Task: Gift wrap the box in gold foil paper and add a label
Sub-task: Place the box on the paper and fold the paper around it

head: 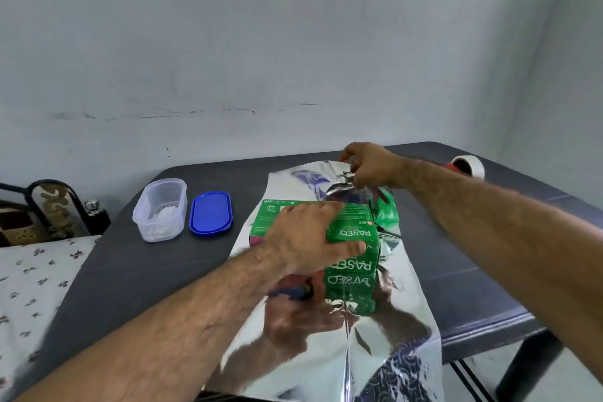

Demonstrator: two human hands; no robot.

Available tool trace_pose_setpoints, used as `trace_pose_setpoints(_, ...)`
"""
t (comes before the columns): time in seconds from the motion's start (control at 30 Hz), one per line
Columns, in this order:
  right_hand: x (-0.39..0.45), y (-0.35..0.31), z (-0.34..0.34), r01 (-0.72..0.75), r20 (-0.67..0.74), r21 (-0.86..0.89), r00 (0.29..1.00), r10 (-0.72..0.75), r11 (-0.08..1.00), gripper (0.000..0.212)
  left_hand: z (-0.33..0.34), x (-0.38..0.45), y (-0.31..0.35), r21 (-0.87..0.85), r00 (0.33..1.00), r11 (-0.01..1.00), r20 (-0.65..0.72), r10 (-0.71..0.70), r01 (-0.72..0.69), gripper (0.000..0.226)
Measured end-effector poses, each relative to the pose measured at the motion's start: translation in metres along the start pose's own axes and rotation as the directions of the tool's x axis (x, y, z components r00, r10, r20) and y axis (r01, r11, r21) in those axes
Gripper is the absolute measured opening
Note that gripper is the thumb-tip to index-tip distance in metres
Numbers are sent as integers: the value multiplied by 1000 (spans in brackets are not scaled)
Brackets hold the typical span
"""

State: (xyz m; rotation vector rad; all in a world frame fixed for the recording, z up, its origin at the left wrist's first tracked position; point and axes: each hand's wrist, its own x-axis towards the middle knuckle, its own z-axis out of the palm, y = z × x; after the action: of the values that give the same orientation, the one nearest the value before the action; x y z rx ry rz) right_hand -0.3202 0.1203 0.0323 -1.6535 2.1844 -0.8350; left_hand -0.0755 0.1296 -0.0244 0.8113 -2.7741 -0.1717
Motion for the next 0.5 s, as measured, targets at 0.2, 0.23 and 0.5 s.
trace_pose_setpoints(0.2,-19,2,-23,9,16,-66,1000,-8,998,26,-37,21,-19,-381,991,915,61,-122,136,42)
trace_pose_setpoints(0.23,-21,-1,-24,9,50,-60,999,-6,998,22,-38,23,-23,-359,992,925,72,-107,126,37)
trace_pose_setpoints(0.5,-36,-26,-27,162,97,-160,984,-148,974,14,-63,72,-59,-61,975,991,-182,-128,119,97)
